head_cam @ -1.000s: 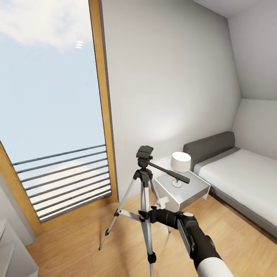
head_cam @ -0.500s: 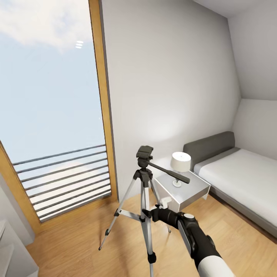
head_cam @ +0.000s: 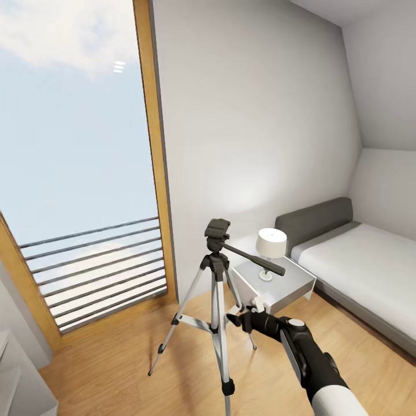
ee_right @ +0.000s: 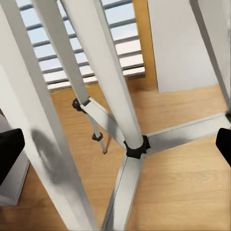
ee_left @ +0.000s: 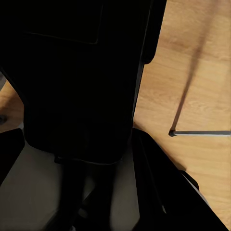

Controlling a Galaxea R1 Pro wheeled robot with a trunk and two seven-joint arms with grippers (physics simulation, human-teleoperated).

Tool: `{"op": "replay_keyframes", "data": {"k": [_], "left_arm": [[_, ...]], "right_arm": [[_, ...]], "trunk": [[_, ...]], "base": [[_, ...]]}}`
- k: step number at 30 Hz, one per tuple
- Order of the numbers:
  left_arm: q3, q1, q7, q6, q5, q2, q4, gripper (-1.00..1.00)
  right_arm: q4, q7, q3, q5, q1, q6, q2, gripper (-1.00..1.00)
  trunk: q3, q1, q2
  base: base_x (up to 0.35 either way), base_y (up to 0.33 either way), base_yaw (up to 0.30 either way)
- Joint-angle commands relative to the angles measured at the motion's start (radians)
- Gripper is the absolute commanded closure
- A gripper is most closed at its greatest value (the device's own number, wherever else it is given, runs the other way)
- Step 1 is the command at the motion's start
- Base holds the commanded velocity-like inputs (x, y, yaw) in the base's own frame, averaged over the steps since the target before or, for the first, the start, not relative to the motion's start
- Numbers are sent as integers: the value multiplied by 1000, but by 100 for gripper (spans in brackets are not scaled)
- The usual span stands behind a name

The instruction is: Attach the digital camera to the camera tripod in the bedroom.

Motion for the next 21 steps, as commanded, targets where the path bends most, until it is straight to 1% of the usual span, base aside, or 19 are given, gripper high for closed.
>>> {"op": "replay_keyframes", "data": {"k": [1, 17, 21], "left_arm": [[-9, 0, 2, -2, 6, 0, 0, 100], [-9, 0, 1, -2, 6, 0, 0, 100], [-9, 0, 1, -2, 5, 0, 0, 100]], "right_arm": [[-7, 9, -5, 9, 0, 10, 0, -100], [-97, 13, -1, -5, 0, 100, 9, -100], [-119, 15, -1, -7, 0, 115, 18, -100]], "trunk": [[0, 0, -1], [0, 0, -1], [0, 0, -1]], "base": [[0, 0, 0], [0, 0, 0], [0, 0, 0]]}}
